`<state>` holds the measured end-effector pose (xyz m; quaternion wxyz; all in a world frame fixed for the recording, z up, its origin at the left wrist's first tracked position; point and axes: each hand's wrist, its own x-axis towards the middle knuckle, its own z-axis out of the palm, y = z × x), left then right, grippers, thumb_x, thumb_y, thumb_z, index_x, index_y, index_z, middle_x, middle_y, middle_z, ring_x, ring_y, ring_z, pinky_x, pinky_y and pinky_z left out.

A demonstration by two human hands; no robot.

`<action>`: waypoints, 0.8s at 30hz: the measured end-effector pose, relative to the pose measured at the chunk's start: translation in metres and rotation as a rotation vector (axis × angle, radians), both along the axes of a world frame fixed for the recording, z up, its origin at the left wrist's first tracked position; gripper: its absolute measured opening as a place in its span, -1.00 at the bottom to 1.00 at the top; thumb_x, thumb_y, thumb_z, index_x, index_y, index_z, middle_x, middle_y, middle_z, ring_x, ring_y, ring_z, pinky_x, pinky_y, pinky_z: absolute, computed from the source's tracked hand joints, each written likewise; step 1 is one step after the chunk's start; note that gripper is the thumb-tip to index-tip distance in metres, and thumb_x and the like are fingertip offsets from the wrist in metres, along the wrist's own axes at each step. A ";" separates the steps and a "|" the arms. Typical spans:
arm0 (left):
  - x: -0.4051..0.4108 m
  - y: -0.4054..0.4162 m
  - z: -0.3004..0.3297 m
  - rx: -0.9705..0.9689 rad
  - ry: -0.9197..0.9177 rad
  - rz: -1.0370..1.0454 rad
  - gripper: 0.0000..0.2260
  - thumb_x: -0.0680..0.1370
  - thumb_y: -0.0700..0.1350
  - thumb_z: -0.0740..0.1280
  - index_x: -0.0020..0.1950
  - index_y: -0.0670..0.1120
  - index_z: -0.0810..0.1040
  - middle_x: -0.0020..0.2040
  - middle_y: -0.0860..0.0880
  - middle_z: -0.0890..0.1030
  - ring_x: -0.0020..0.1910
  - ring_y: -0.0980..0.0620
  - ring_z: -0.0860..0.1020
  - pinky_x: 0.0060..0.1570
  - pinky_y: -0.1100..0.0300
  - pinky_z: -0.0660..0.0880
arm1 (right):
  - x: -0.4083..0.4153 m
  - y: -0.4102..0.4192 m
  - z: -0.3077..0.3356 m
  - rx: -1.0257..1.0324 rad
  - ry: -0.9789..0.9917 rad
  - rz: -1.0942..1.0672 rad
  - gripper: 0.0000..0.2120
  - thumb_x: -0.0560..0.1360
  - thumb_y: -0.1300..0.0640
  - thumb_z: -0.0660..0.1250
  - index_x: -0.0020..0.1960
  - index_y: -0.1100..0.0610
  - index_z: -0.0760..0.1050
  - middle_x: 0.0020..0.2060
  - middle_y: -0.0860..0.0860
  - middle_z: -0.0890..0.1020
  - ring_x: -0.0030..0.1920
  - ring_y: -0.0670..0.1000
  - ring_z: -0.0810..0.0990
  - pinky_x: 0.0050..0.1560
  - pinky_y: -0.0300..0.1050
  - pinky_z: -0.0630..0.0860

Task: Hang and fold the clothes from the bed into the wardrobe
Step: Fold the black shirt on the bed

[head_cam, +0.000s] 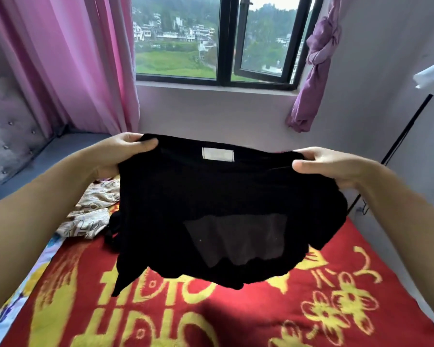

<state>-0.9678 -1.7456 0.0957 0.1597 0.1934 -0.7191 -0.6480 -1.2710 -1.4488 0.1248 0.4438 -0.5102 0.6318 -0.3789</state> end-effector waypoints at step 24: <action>-0.070 0.134 0.008 -0.145 0.089 0.146 -0.89 0.59 -0.12 0.25 0.09 -0.11 0.46 -0.14 -0.08 0.64 -0.18 0.01 0.65 -0.13 0.12 0.60 | 0.112 -0.057 -0.039 -0.342 0.319 -0.206 -0.71 0.55 0.27 0.20 0.24 0.12 0.46 0.05 0.09 0.63 0.07 0.08 0.61 0.14 0.07 0.52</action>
